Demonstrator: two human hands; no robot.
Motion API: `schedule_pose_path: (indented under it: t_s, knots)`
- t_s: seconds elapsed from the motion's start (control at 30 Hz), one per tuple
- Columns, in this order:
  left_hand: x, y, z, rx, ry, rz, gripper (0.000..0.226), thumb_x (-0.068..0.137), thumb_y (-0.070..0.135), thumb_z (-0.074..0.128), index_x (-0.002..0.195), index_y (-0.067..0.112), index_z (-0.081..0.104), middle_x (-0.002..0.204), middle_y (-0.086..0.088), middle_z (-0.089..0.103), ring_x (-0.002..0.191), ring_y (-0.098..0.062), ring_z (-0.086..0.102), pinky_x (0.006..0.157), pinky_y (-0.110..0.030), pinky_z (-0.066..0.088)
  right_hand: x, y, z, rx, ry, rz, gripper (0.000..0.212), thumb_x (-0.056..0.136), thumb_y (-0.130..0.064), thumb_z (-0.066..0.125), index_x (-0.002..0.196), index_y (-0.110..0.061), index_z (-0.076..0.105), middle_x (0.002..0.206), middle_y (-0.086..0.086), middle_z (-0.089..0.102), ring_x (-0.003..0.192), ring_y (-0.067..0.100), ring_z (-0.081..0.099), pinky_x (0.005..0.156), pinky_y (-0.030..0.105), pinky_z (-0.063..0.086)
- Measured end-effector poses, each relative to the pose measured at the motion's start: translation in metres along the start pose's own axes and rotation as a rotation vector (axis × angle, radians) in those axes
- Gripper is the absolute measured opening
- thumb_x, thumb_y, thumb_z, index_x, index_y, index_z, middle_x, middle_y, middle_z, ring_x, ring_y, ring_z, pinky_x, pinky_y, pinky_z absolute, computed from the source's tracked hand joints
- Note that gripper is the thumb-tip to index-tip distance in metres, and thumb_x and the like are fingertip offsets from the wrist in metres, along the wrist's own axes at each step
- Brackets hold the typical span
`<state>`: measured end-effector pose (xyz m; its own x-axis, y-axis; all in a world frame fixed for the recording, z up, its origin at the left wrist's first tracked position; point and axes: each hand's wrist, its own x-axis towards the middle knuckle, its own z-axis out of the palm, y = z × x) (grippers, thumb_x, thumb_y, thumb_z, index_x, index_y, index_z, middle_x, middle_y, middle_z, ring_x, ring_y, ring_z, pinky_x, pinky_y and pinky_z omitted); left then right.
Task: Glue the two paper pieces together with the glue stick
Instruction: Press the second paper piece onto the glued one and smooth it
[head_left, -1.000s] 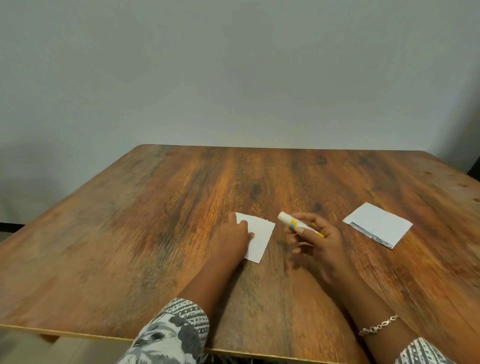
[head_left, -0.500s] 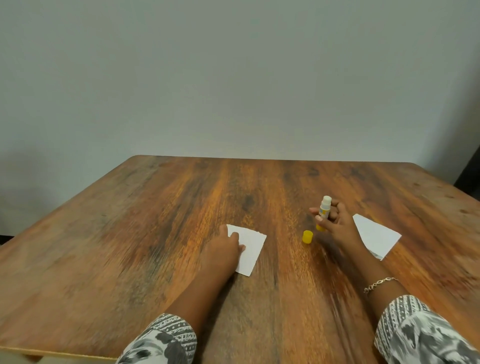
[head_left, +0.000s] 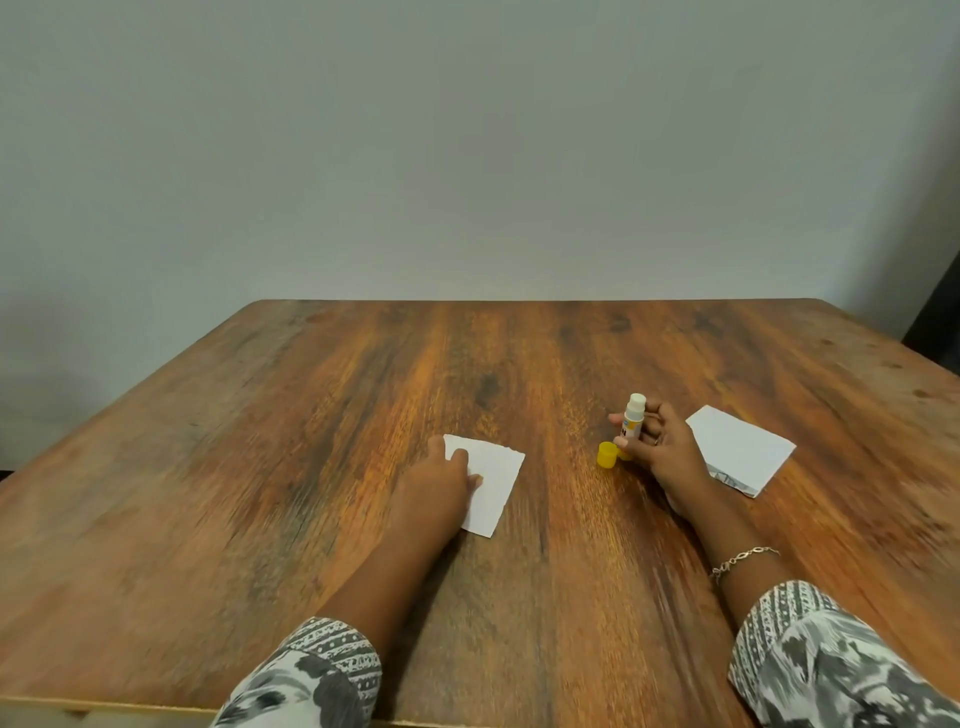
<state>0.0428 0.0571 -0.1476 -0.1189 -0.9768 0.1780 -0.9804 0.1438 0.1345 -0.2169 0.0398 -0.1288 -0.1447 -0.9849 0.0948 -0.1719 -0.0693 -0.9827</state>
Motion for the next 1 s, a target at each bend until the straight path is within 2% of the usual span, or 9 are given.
schedule_pose_path:
  t_s: [0.1, 0.17, 0.2, 0.3, 0.4, 0.5, 0.73, 1.0]
  knots:
    - [0.001, 0.000, 0.002, 0.005, 0.002, -0.003, 0.036, 0.095, 0.039, 0.041, 0.122, 0.015, 0.046, 0.139, -0.010, 0.037, 0.084, -0.013, 0.057, 0.069, -0.024, 0.050, -0.001, -0.001, -0.008, 0.070, 0.021, 0.031, 0.056, 0.075, 0.021, 0.054, 0.123, -0.006, 0.044, 0.124, 0.014, 0.055, 0.111, 0.027, 0.054, 0.080, 0.028, 0.052]
    - [0.001, 0.000, 0.002, 0.008, 0.001, -0.006, 0.037, 0.095, 0.039, 0.042, 0.122, 0.016, 0.045, 0.138, -0.009, 0.038, 0.084, -0.013, 0.057, 0.069, -0.024, 0.051, -0.006, -0.005, -0.018, 0.047, 0.112, -0.030, 0.052, 0.076, 0.022, 0.050, 0.119, -0.005, 0.049, 0.122, 0.013, 0.057, 0.113, 0.025, 0.055, 0.076, 0.021, 0.054]
    - [0.001, 0.000, 0.003, 0.008, 0.002, -0.007, 0.037, 0.095, 0.040, 0.042, 0.122, 0.016, 0.045, 0.138, -0.009, 0.038, 0.084, -0.013, 0.057, 0.069, -0.024, 0.051, -0.008, -0.006, -0.025, -0.052, 0.185, -0.096, 0.047, 0.077, 0.020, 0.048, 0.116, -0.005, 0.052, 0.120, 0.013, 0.059, 0.112, 0.025, 0.056, 0.077, 0.020, 0.053]
    - [0.002, -0.001, 0.003, 0.011, 0.005, -0.008, 0.037, 0.094, 0.040, 0.043, 0.123, 0.016, 0.046, 0.138, -0.009, 0.038, 0.085, -0.012, 0.057, 0.068, -0.023, 0.049, -0.013, -0.007, -0.045, -0.603, 0.320, -0.224, 0.030, 0.081, 0.006, 0.055, 0.109, -0.004, 0.061, 0.115, 0.016, 0.064, 0.108, 0.031, 0.057, 0.086, 0.029, 0.040]
    - [0.002, -0.001, 0.004, 0.020, 0.013, -0.005, 0.036, 0.094, 0.039, 0.042, 0.121, 0.016, 0.047, 0.138, -0.009, 0.038, 0.083, -0.012, 0.057, 0.067, -0.024, 0.049, -0.013, -0.005, -0.050, -0.814, 0.217, -0.130, 0.025, 0.082, -0.009, 0.064, 0.106, -0.004, 0.064, 0.115, 0.016, 0.065, 0.107, 0.031, 0.057, 0.089, 0.034, 0.042]
    - [0.002, -0.001, 0.006, 0.028, 0.025, -0.005, 0.035, 0.094, 0.040, 0.042, 0.119, 0.016, 0.047, 0.138, -0.009, 0.038, 0.083, -0.013, 0.057, 0.068, -0.025, 0.050, -0.010, -0.003, -0.047, -0.926, 0.140, -0.075, 0.027, 0.082, -0.017, 0.066, 0.105, -0.003, 0.065, 0.111, 0.016, 0.067, 0.100, 0.030, 0.060, 0.082, 0.035, 0.045]
    - [0.003, -0.002, 0.008, 0.024, 0.031, -0.008, 0.037, 0.093, 0.041, 0.044, 0.121, 0.017, 0.047, 0.138, -0.008, 0.039, 0.083, -0.011, 0.057, 0.063, -0.020, 0.045, -0.005, -0.001, -0.040, -1.066, 0.201, -0.091, 0.015, 0.085, -0.013, 0.059, 0.094, -0.005, 0.068, 0.099, 0.013, 0.069, 0.085, 0.026, 0.061, 0.065, 0.027, 0.038]
    - [0.003, -0.002, 0.008, 0.015, 0.041, -0.009, 0.036, 0.093, 0.041, 0.044, 0.120, 0.017, 0.047, 0.137, -0.009, 0.040, 0.080, -0.009, 0.054, 0.062, -0.020, 0.043, -0.004, 0.001, -0.032, -1.172, 0.259, -0.124, 0.017, 0.088, -0.012, 0.052, 0.094, -0.003, 0.065, 0.100, 0.016, 0.069, 0.086, 0.028, 0.062, 0.066, 0.028, 0.039]
